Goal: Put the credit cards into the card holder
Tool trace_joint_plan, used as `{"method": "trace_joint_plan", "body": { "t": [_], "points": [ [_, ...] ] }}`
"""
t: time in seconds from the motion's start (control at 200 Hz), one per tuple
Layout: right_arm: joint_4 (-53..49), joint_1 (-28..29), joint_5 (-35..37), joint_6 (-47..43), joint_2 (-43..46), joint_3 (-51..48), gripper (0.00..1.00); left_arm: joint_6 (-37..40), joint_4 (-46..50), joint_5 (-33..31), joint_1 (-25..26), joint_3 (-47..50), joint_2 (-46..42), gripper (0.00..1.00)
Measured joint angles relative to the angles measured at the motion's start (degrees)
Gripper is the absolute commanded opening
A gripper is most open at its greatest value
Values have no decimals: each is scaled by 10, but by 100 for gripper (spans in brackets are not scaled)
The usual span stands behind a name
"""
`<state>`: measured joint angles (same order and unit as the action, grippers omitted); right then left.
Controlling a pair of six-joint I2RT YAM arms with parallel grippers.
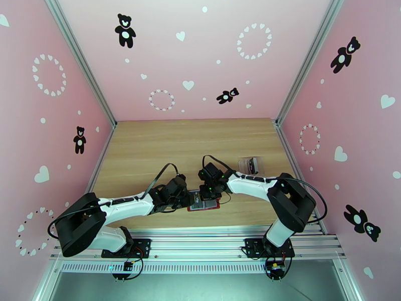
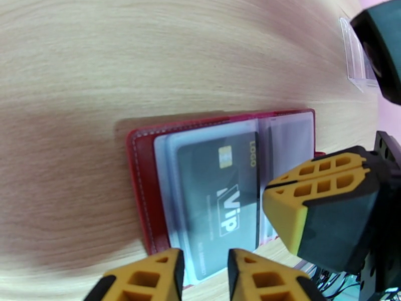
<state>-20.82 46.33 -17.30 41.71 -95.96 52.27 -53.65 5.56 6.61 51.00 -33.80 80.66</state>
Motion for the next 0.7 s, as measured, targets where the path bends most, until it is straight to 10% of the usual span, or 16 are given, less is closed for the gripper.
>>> {"method": "trace_joint_plan", "body": {
  "t": [0.696],
  "points": [
    [-3,0,3,-4,-9,0,1,0,13,-8,2,3,-20,31]
  ]
}}
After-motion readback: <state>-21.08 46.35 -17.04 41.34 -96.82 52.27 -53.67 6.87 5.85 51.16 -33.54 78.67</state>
